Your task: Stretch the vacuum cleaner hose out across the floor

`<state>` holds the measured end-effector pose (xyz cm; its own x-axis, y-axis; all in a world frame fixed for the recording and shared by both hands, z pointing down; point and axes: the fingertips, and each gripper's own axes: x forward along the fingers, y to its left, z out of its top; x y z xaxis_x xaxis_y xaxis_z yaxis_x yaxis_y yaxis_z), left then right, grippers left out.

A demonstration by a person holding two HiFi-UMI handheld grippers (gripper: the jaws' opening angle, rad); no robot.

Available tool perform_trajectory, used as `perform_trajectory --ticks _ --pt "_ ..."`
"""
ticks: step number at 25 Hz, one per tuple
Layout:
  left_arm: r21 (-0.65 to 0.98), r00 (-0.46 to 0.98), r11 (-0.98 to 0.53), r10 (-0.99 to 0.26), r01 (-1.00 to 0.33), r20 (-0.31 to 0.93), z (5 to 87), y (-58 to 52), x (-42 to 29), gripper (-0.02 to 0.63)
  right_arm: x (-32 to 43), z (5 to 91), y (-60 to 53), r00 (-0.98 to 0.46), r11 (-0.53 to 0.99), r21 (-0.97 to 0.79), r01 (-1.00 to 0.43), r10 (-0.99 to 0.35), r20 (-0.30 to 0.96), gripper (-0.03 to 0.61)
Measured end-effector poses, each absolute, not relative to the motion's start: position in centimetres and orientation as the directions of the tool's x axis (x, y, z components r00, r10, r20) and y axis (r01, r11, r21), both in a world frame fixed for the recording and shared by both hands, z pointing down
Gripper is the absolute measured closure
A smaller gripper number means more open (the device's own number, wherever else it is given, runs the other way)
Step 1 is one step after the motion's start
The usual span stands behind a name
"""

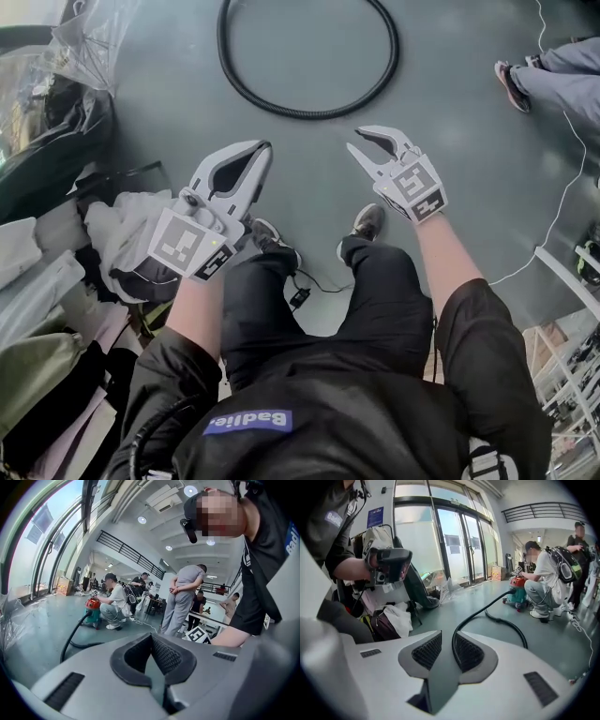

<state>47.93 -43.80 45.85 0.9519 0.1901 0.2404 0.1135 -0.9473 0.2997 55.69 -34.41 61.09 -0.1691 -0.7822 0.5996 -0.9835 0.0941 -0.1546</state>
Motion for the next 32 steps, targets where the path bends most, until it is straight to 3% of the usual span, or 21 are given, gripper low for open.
perform_trajectory --ticks 11,19,32 --pt "0.274 0.947 -0.940 0.261 0.204 0.188 63.1 -45.9 50.3 0.606 59.1 87.3 -37.5 -0.210 0.399 0.044 -0.916 -0.569 0.795 0.432" --pt "0.201 0.931 -0.944 0.302 0.261 0.208 70.6 -45.7 50.8 0.606 62.9 106.1 -36.2 -0.104 0.665 0.130 -0.735 -0.300 0.948 0.370" --pt "0.210 0.934 -0.957 0.251 0.200 0.255 72.3 -45.6 49.1 0.606 68.0 114.5 -33.7 0.072 0.835 0.120 -0.536 -0.096 0.993 0.370"
